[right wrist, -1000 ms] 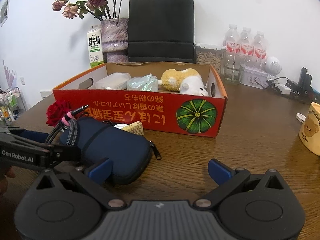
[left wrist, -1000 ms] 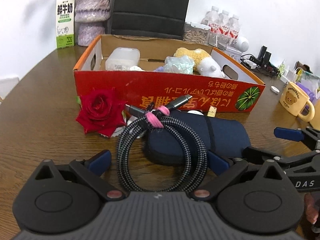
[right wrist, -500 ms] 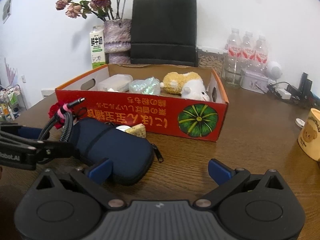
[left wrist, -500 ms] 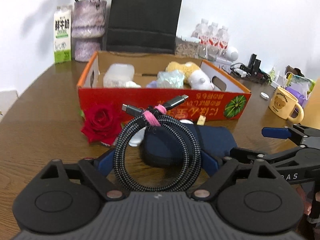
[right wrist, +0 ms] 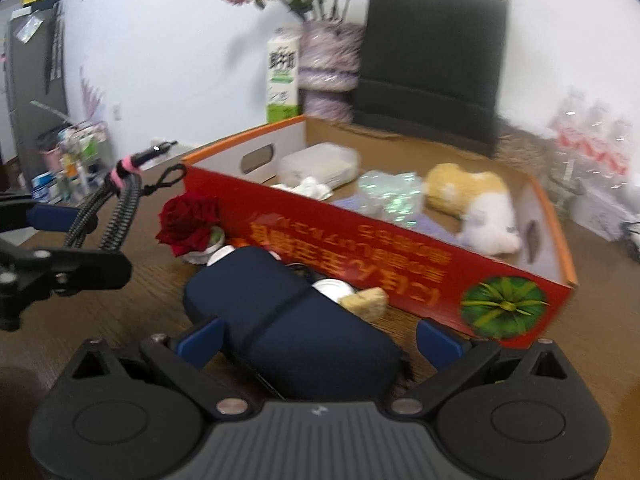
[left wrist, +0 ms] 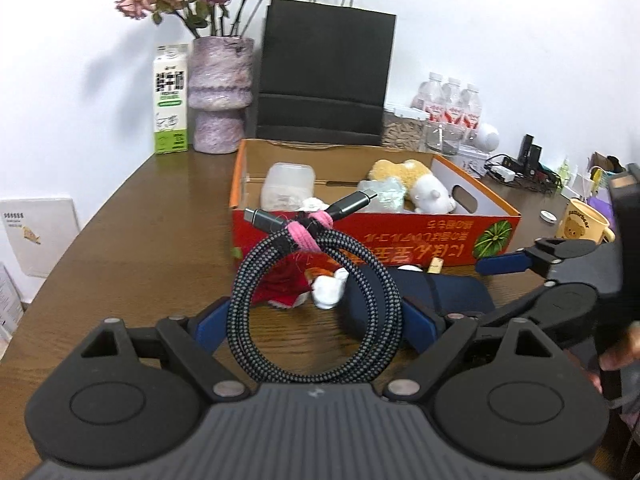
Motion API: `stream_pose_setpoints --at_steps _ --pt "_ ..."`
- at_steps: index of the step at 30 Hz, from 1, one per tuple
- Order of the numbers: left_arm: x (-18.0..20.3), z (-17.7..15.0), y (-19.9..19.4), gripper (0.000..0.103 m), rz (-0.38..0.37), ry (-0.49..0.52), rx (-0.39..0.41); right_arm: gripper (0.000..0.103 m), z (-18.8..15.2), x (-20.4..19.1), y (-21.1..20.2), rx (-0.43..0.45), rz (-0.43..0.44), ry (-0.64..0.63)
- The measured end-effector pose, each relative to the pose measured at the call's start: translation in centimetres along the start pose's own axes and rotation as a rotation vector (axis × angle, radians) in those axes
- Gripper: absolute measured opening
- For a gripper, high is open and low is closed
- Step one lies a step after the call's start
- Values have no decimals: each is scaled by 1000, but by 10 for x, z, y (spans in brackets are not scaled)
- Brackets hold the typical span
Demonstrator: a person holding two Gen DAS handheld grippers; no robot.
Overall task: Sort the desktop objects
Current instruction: 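Grasp the braided cable with the left tool while the right tool grasps the navy pouch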
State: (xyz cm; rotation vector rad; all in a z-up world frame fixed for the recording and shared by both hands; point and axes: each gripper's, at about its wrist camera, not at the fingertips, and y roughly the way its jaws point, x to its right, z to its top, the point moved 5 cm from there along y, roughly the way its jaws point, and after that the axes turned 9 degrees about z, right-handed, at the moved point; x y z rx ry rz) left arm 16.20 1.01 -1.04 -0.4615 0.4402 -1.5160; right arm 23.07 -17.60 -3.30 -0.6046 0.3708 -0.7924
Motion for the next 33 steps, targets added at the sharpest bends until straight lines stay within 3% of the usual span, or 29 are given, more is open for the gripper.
stream_pose_setpoints --at_steps 5,16,26,33 --pt "-13 -5 -4 89 22 -14 -7 102 -2 1 8 -33 49 44" --pt "-28 -15 -9 89 18 -32 -19 75 -20 -20 -17 -25 -12 132" --pt "-36 -19 -5 89 18 -23 -23 76 -32 -54 -34 -43 -30 166" --pt "-51 -21 -7 89 37 -36 -19 86 -16 -64 -14 -60 -5 73"
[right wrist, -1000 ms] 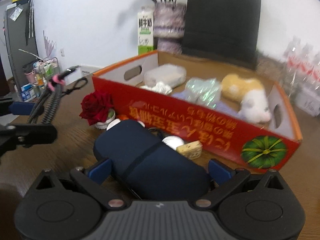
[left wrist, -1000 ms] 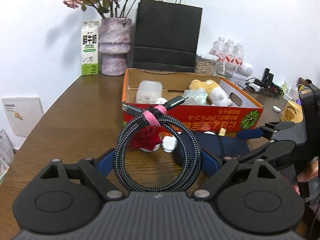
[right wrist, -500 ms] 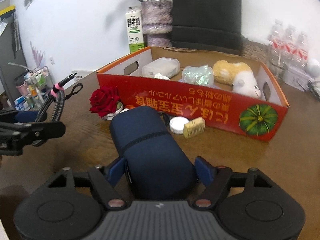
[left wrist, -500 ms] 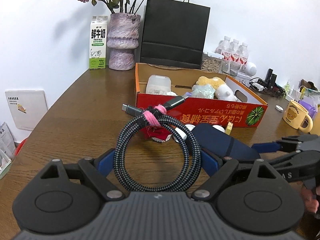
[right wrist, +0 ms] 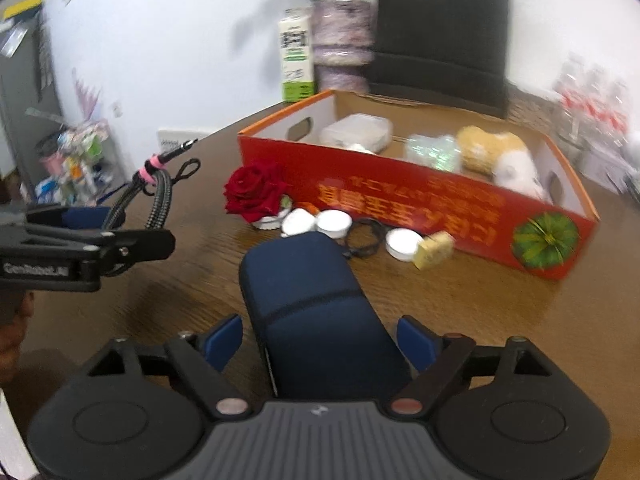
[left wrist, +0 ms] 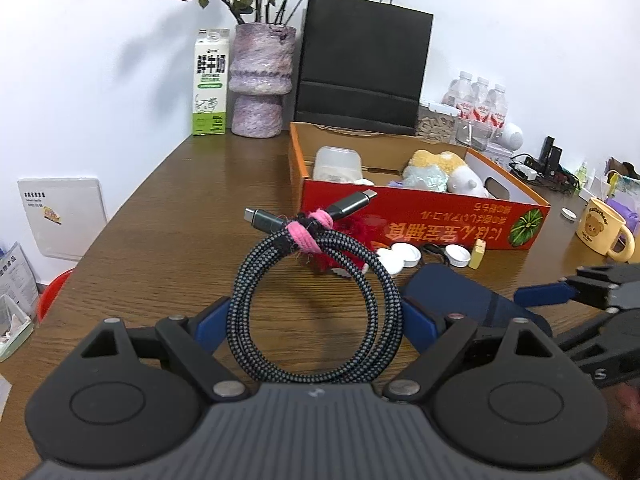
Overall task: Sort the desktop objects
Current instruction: 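Grasp the braided cable with the left tool while the right tool grasps the navy pouch, then lift the braided cable and navy pouch over the box with both tools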
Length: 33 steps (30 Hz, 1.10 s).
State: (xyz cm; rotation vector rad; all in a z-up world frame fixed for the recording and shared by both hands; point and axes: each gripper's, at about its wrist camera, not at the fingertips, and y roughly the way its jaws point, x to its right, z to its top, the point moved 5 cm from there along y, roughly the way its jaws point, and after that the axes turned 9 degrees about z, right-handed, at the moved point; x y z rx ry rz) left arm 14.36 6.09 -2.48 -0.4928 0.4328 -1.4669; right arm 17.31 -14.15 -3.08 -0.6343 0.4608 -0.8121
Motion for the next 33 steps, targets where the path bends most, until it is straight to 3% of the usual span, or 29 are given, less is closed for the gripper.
stream_pose_setpoints --at_steps 6,10,13,22,33 --pt "-11 -2 -5 89 13 -23 6 85 8 1 29 -65 20 -17" --pt "-13 -2 -4 89 15 -24 1 73 6 -2 28 -44 13 -31" --pt "-12 -1 -4 89 9 -22 4 65 4 0 21 -14 16 -17" --pt "1 11 -9 89 -11 -5 39 63 6 4 -4 75 24 12" --pt "34 66 -3 89 -48 22 156 63 54 36 -39 251 -39 61"
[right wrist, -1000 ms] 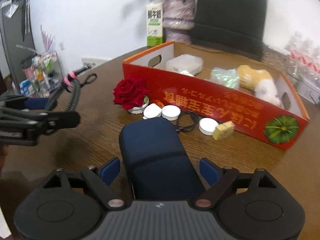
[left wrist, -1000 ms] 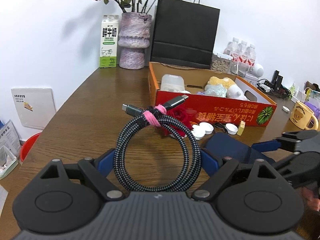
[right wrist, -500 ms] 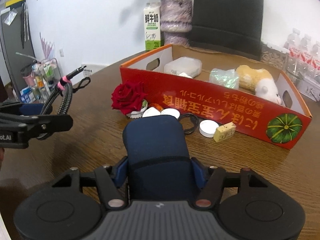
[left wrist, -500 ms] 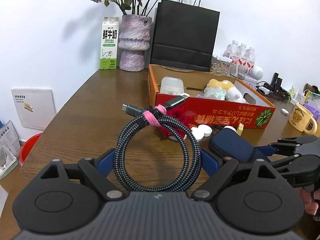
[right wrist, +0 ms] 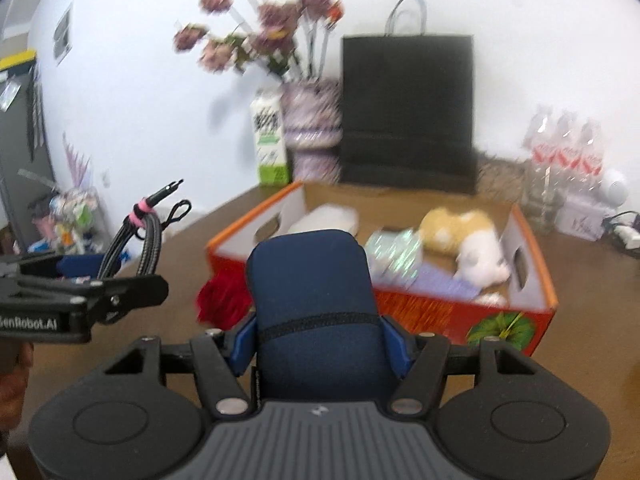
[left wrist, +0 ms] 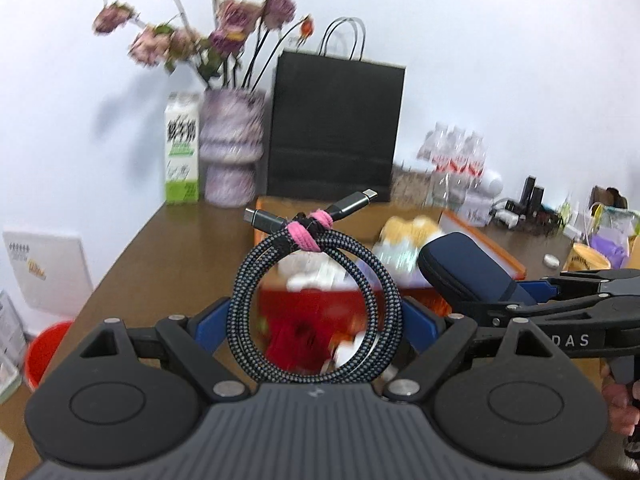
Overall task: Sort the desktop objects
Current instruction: 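Lift the braided cable and navy pouch over the box with both tools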
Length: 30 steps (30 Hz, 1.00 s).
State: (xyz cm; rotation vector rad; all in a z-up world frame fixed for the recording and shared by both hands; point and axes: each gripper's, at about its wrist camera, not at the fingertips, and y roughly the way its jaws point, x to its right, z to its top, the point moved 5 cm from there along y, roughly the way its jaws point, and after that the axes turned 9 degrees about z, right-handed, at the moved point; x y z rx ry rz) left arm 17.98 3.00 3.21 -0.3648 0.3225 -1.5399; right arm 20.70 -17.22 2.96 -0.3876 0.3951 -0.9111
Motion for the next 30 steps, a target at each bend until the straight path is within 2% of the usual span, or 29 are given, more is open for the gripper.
stream_pose_setpoints --at_steps 7,14,20,24,30 --pt "23 44 34 89 2 -9 57 63 43 36 7 108 -70 40" --pt "36 63 84 89 30 -32 41 63 65 76 34 148 -140 88" --pt "47 58 131 89 73 -29 -7 63 59 108 70 115 -188 116" --pt "51 41 149 89 92 0 -31 62 47 120 85 93 -193 104" --pt "55 32 163 89 117 51 -51 62 46 123 98 85 -198 81"
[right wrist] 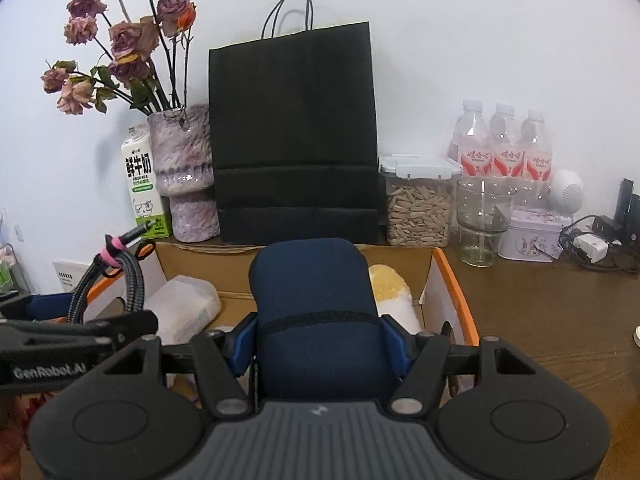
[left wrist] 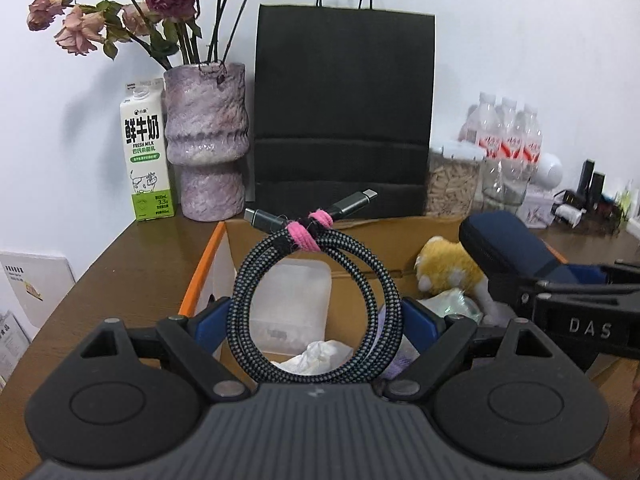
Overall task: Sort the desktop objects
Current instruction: 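Lift the braided cable and navy pouch over the box with both tools, then lower the cable and pouch into the box and open both tools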
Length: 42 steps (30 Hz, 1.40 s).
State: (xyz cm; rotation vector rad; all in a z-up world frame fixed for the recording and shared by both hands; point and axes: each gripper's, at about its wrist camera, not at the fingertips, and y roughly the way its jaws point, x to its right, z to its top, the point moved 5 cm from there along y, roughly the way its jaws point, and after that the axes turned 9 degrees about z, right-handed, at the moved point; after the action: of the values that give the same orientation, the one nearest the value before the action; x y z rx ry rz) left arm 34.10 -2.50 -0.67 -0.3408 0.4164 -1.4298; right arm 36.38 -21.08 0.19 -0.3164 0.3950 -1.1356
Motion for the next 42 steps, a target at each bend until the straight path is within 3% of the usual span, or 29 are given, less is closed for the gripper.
stream_pose_setpoints --at_steps 5,6,9,10,25,42 --pt "3 -4 4 92 10 26 -20 66 -3 1 5 -9 -1 10" --pt "3 -4 3 99 22 29 -13 69 -3 2 5 -9 -8 13" --pt "2 -3 -2 103 67 39 20 99 -1 5 -1 19 -48 9" --pt "1 -3 -2 103 72 36 22 102 0 5 -4 31 -55 5" --pt "-1 3 -12 103 99 23 49 102 4 -3 -13 29 -30 -15" --pt "-13 2 -50 103 113 14 89 102 3 -13 -49 71 -18 -23"
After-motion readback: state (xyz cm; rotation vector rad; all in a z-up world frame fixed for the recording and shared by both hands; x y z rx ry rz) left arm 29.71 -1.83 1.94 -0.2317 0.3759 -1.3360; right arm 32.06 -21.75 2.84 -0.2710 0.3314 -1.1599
